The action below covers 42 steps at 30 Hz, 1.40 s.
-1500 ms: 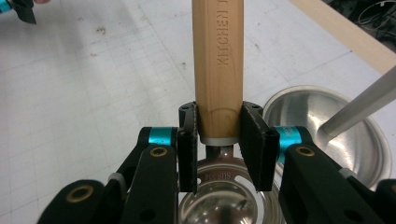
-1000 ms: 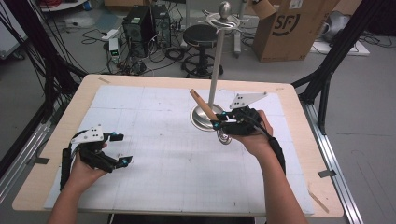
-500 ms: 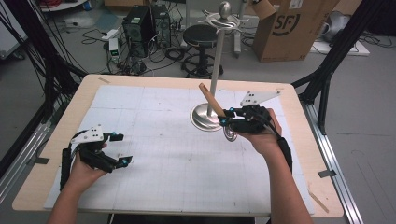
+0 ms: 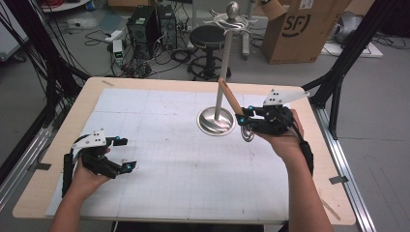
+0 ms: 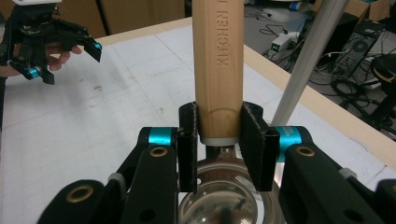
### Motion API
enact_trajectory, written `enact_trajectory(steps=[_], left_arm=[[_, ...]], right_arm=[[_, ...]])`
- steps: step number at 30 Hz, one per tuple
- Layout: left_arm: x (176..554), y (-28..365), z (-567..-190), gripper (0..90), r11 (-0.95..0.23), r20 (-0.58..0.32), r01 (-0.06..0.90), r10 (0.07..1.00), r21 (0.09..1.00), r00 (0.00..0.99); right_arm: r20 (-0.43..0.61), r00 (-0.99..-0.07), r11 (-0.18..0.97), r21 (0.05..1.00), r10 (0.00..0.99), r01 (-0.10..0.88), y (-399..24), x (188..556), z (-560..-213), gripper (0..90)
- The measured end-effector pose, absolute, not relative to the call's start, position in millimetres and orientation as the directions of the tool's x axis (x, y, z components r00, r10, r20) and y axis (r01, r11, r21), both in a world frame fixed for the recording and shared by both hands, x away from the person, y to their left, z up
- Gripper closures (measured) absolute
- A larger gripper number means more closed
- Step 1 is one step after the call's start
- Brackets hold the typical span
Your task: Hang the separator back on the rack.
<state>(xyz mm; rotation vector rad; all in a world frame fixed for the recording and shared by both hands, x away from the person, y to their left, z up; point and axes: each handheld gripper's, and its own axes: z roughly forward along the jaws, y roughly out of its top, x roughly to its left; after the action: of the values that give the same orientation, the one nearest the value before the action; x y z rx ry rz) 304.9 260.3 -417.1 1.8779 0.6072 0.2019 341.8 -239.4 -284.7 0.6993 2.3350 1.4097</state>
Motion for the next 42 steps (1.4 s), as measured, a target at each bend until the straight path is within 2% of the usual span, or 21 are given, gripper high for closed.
enact_trajectory(steps=[42], left_arm=[[304.6,259.6,-416.5,1.7,-0.274,-0.140,0.310,0.500,0.911,0.854]], right_arm=[[-0.043,-0.787,0.300,0.936,0.616,0.183,-288.9,353.4,-218.6,69.4]])
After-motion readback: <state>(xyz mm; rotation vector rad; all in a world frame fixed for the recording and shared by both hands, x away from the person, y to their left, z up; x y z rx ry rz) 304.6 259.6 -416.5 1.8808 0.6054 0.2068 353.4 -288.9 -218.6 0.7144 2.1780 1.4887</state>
